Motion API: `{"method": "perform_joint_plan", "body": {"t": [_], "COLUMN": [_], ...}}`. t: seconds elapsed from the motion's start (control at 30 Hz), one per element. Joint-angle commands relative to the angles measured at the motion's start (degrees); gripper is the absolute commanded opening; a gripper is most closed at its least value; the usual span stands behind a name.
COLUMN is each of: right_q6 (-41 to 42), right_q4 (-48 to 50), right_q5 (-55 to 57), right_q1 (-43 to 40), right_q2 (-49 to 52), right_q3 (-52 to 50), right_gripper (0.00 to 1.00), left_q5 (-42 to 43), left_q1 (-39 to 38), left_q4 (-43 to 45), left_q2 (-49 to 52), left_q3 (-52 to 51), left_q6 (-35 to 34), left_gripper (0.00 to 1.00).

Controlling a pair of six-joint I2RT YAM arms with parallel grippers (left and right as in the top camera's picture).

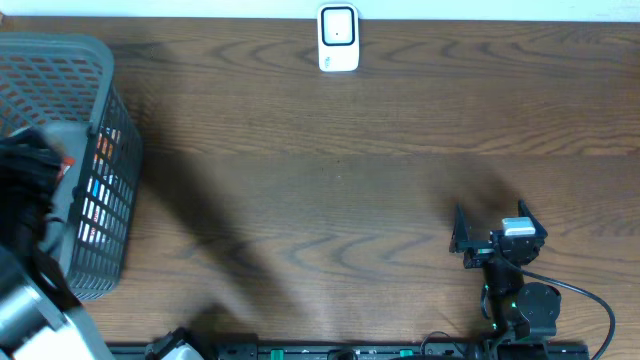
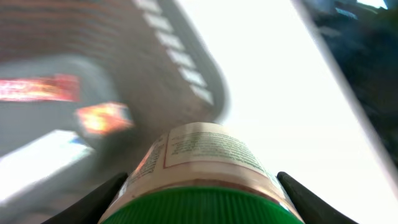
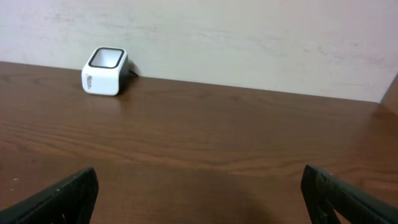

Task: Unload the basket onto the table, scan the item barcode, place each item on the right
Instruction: 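Grasp the green-lidded jar and lift it out of the basket, then place the green jar on the table center and release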

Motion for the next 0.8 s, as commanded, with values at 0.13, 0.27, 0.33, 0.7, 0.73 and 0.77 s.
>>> {"method": "perform_joint_plan", "body": {"t": [0.13,0.27,0.33,0.7,0.73,0.77], "right_q6": [0.7,0.7,0.7,0.7,0.7,0.7], "right_q4": [-0.2,-0.2,-0.2,-0.2,-0.3,-0.2], "right_q5": [0.1,0.1,0.1,0.1,0.1,0.1], "right_q1": [-0.3,-0.3,-0.3,-0.3,-0.3,-0.3], "right_q2": [-0.2,-0.2,-0.2,-0.2,-0.2,-0.2], "right_q3": [0.0,0.0,0.0,0.0,0.0,0.0], "right_gripper": [0.99,0.99,0.99,0.99,0.99,0.99], "left_q5": [10.3,5.1,-0.6,-19.8,-20.6,-21.5], "left_q1": [-20.0,-33.2,-39.8,-60.0,-60.5,-61.0], "left_q4": [0.6,0.2,0.1,3.7,4.1,4.7], "left_q2": [-2.6,1.4,4.7,32.7,34.6,36.7], "left_q3": [0.5,-2.1,-4.0,-5.4,-5.4,-5.4], "left_q6": [-2.7,2.5,3.3,-1.4,-2.7,-4.0], "left_gripper": [0.64,0.65,0.65,0.66,0.66,0.66]}}
